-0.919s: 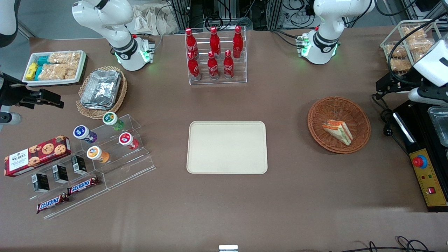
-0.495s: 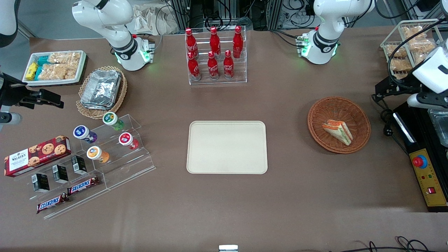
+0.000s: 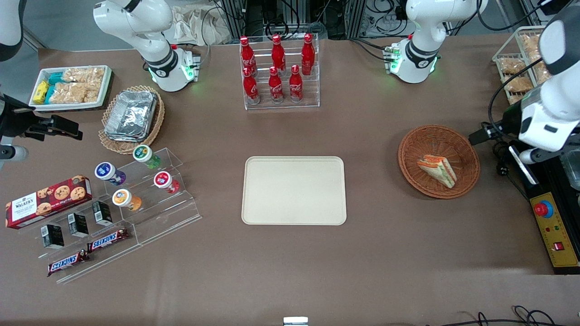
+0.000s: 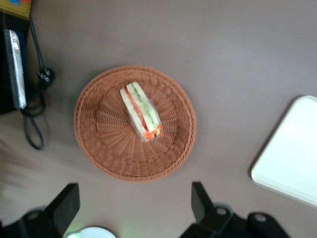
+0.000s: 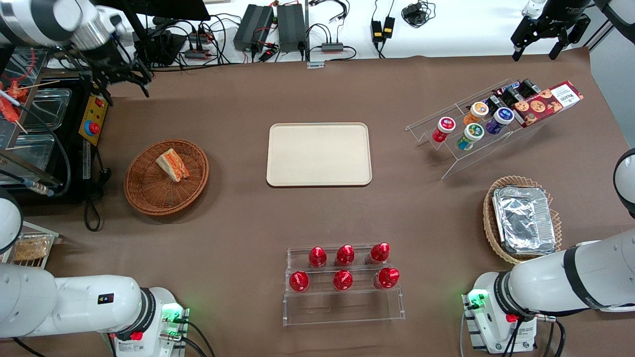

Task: Place sandwich from basket to tray
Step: 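Move the left gripper over the sandwich in the wicker basket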

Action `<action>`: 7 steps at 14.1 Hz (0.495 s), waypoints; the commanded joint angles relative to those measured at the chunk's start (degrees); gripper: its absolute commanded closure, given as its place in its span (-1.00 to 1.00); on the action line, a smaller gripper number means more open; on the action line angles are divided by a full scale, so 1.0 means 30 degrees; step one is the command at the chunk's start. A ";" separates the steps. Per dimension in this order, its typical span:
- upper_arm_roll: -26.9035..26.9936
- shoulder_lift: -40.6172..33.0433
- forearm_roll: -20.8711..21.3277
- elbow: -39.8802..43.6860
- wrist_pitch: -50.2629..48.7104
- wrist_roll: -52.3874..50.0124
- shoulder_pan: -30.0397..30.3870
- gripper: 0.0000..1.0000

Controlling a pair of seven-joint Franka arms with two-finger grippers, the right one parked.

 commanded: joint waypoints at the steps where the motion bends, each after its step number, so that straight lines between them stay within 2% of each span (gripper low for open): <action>1: 0.0060 -0.2009 0.0283 -0.5416 0.4556 -0.2125 0.0051 -1.00; 3: 0.0031 -0.1458 0.0312 -0.6657 0.6967 -0.5220 0.0051 -1.00; 7: 0.0031 0.1031 0.0869 -0.6924 0.8901 -0.8361 0.0050 -1.00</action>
